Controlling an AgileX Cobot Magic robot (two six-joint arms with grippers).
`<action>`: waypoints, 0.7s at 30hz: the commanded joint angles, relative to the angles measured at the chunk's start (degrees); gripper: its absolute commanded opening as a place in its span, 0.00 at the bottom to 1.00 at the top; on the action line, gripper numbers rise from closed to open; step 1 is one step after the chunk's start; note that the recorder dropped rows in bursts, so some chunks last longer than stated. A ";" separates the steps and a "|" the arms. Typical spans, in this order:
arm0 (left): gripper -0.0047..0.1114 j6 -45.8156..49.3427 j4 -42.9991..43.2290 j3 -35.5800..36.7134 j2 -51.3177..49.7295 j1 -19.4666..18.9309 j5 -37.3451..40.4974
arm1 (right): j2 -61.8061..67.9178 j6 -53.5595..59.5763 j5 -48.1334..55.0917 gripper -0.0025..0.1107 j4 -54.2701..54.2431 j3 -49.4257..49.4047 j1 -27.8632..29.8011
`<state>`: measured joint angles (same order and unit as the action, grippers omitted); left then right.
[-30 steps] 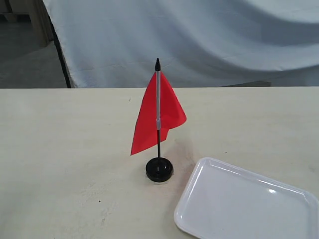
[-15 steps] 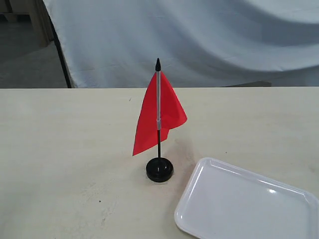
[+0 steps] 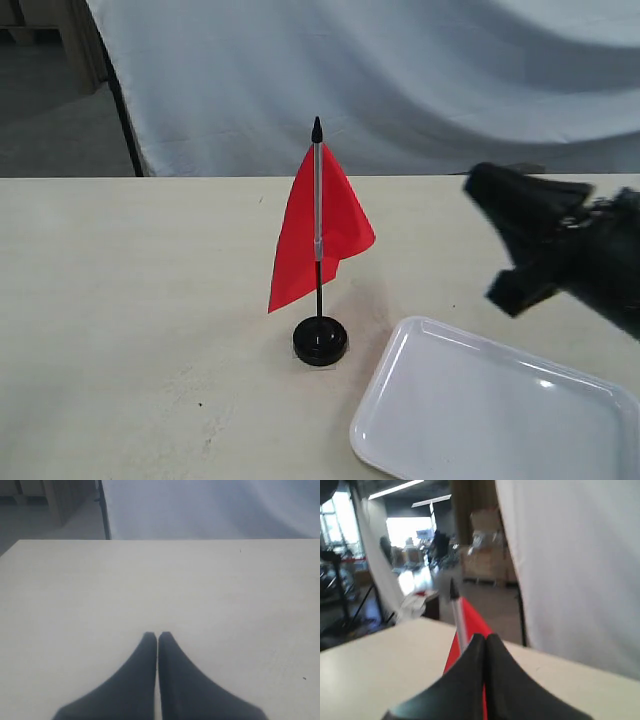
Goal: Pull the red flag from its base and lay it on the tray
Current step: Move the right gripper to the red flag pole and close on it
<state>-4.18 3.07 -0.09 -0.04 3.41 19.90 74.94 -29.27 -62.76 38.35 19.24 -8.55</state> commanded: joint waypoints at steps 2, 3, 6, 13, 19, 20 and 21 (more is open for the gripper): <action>0.05 -0.10 -0.33 0.09 0.04 0.29 -0.22 | 19.12 7.55 11.15 0.02 -2.01 11.02 -13.28; 0.05 -0.10 -0.33 0.09 0.04 0.29 -0.22 | 21.43 9.39 12.32 0.02 -3.13 12.14 -15.30; 0.05 -0.10 -0.33 0.09 0.04 0.29 -0.22 | 25.56 12.99 13.57 0.02 -7.91 14.37 -18.61; 0.05 -0.10 -0.33 0.09 0.04 0.29 -0.22 | 26.59 14.32 13.65 0.02 -14.63 14.75 -19.07; 0.05 -0.10 -0.33 0.09 0.04 0.29 -0.22 | 26.59 14.32 14.28 0.36 -17.53 14.65 -19.07; 0.05 -0.10 -0.33 0.09 0.04 0.29 -0.22 | 26.59 14.32 14.28 0.52 -17.53 14.65 -19.07; 0.05 -0.10 -0.33 0.09 0.04 0.29 -0.22 | 26.59 14.32 14.28 0.65 -16.93 14.65 -19.07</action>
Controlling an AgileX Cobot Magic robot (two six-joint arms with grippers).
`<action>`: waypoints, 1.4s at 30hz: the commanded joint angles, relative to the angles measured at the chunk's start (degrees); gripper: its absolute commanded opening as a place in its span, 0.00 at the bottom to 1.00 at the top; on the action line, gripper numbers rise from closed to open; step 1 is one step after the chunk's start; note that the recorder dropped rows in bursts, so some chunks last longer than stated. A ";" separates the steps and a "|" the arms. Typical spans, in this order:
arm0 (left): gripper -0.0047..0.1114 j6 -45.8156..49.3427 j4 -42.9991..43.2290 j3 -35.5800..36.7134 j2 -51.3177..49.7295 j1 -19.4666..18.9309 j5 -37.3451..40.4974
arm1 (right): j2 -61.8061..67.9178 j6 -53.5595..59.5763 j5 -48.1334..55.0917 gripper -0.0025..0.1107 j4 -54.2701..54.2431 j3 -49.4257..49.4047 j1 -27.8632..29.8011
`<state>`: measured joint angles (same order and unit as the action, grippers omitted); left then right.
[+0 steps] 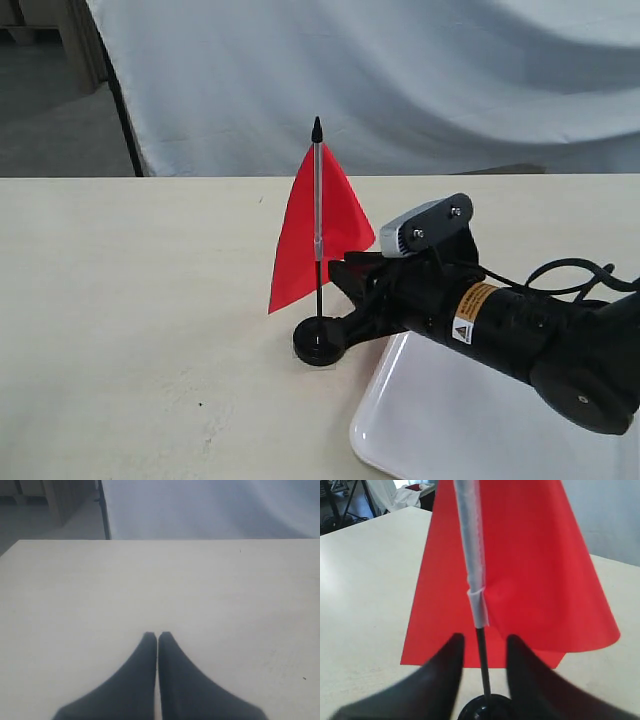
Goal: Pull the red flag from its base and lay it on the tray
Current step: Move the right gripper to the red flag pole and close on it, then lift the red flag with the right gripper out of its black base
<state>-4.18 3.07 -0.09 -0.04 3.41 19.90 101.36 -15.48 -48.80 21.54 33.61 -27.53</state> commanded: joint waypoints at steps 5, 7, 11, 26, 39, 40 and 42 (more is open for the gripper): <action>0.05 -0.10 -0.33 0.09 0.04 0.29 -0.22 | 0.55 0.83 -0.68 0.92 1.90 0.38 -0.09; 0.05 -0.10 -0.33 0.09 0.04 0.29 -0.22 | 1.31 1.83 -1.08 0.89 1.09 0.94 -0.09; 0.05 -0.10 -0.33 0.09 0.04 0.29 -0.22 | 3.99 1.80 -0.89 0.88 1.09 3.78 -0.09; 0.05 -0.10 -0.33 0.09 0.04 0.29 -0.22 | 9.65 1.80 -0.58 0.14 1.65 10.68 -0.09; 0.05 -0.10 -0.33 0.09 0.04 0.29 -0.22 | -5.78 6.50 9.94 0.02 2.08 9.91 0.12; 0.05 -0.10 -0.33 0.09 0.04 0.29 -0.22 | -7.96 7.85 12.52 0.02 2.08 9.91 0.12; 0.05 -0.10 -0.33 0.09 0.04 0.29 -0.22 | -13.41 12.25 19.57 0.02 2.08 9.91 0.12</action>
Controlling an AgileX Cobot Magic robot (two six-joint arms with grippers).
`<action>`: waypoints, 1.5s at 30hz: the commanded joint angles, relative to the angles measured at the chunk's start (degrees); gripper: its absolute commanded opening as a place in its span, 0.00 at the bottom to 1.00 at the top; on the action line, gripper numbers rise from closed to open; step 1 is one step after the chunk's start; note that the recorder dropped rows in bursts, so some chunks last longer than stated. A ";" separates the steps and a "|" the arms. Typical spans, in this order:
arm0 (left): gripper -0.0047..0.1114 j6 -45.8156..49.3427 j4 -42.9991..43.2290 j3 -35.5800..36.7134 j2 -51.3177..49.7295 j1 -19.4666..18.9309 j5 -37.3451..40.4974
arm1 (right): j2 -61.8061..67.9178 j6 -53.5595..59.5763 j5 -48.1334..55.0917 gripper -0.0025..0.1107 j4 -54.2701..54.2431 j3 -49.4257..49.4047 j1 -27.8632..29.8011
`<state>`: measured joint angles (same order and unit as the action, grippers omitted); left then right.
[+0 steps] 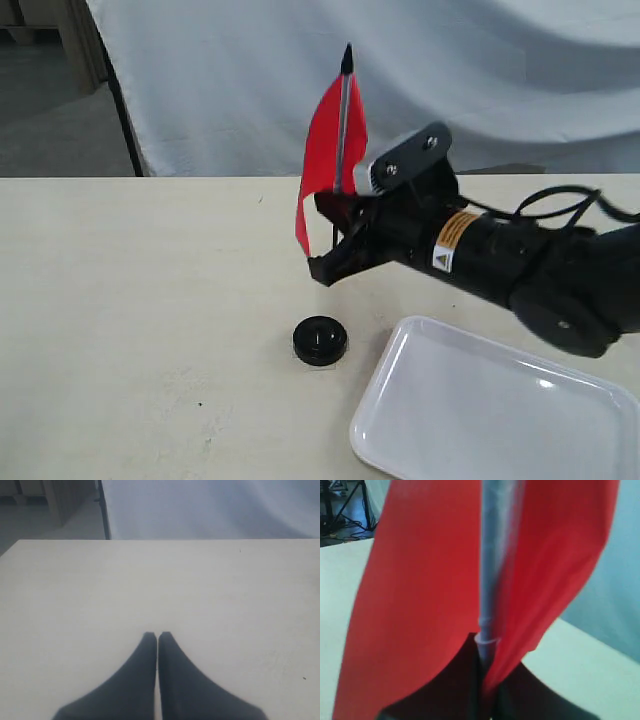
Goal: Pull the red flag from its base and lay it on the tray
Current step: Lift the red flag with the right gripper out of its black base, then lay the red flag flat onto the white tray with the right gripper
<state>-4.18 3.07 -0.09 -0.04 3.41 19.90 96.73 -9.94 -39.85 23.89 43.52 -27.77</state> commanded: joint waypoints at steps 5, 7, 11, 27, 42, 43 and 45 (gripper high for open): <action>0.05 -0.10 -0.33 0.09 0.04 0.29 -0.22 | -21.69 17.36 34.82 0.02 -0.27 0.57 0.36; 0.05 -0.10 -0.33 0.09 0.04 0.29 -0.22 | -25.25 20.66 45.58 0.02 -0.27 1.12 0.36; 0.05 -0.10 -0.33 0.09 0.04 0.29 -0.22 | -28.35 21.58 66.13 0.02 2.32 0.93 0.36; 0.05 -0.11 -0.33 0.09 0.04 0.29 -0.22 | -15.49 27.93 97.65 0.02 -1.13 0.93 0.36; 0.05 -0.11 -0.33 0.09 0.04 0.29 -0.22 | -1.50 27.03 86.47 0.58 -1.33 0.93 0.24; 0.05 -0.11 -0.33 0.09 0.04 0.29 -0.22 | -1.50 26.87 86.47 0.62 -1.45 0.93 0.24; 0.05 -0.11 -0.33 0.09 0.04 0.29 -0.22 | -1.67 26.77 86.69 0.65 -2.01 1.05 0.24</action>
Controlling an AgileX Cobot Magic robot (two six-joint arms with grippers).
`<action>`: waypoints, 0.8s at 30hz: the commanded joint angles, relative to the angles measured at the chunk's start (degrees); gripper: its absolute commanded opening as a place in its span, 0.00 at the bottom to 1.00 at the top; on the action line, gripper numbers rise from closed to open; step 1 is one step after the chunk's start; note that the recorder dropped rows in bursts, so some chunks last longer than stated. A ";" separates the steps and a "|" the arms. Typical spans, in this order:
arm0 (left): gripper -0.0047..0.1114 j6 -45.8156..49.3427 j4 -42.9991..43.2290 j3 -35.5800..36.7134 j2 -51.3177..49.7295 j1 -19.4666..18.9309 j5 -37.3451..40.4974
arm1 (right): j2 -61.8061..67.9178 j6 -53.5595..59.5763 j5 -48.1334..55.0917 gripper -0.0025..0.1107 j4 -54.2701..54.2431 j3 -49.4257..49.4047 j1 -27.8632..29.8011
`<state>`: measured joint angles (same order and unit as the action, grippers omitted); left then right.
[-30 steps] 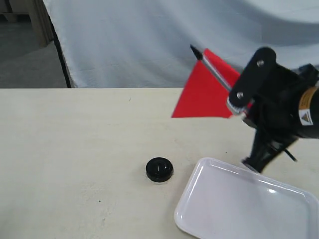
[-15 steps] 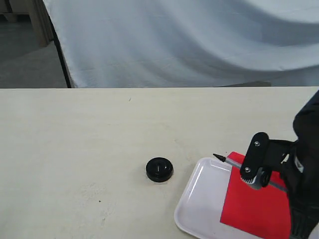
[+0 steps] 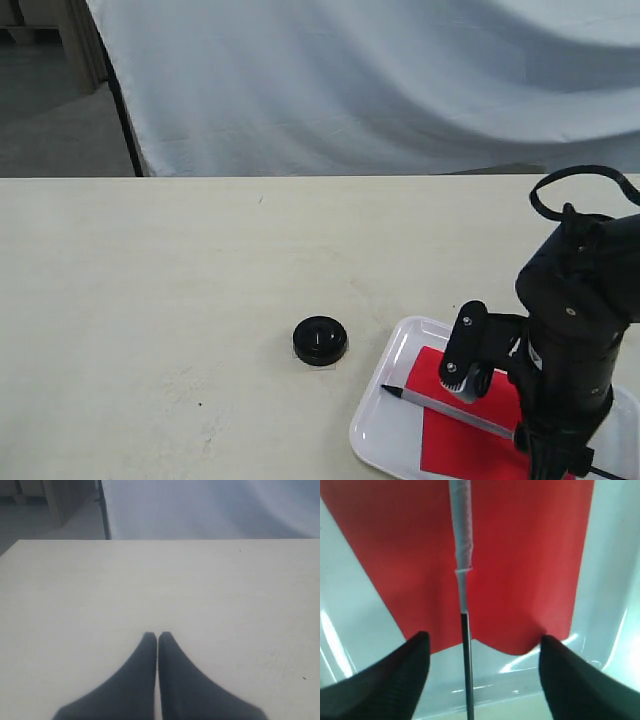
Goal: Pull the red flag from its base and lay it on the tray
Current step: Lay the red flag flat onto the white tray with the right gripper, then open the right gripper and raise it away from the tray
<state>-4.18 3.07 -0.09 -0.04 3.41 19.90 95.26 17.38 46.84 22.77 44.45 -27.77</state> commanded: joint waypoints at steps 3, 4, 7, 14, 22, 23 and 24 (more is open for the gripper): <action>0.05 -0.11 -0.33 0.09 0.04 0.29 -0.22 | -1.43 -0.59 0.00 0.63 -1.58 0.12 0.24; 0.05 -0.11 -0.33 0.09 0.04 0.29 -0.22 | -2.05 -0.59 0.00 0.61 -1.77 0.24 0.24; 0.05 -0.11 -0.33 0.09 0.04 0.29 -0.22 | -4.91 -1.30 0.25 0.56 -2.17 1.15 0.24; 0.05 -0.11 -0.33 0.09 0.04 0.29 -0.22 | -12.15 -3.44 -1.20 0.16 -2.17 2.95 0.24; 0.05 -0.11 -0.33 0.09 0.04 0.29 -0.22 | -14.51 -6.99 -6.28 0.02 -10.20 2.70 5.68; 0.05 -0.11 -0.33 0.09 0.04 0.29 -0.22 | -14.51 -6.99 -6.55 0.02 -11.42 2.70 7.52; 0.05 -0.11 -0.33 0.09 0.04 0.29 -0.22 | -14.51 -6.99 -6.67 0.02 -13.12 2.70 9.14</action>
<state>-4.18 3.07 -0.09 -0.04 3.41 19.90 81.13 10.68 41.21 13.61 47.19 -22.53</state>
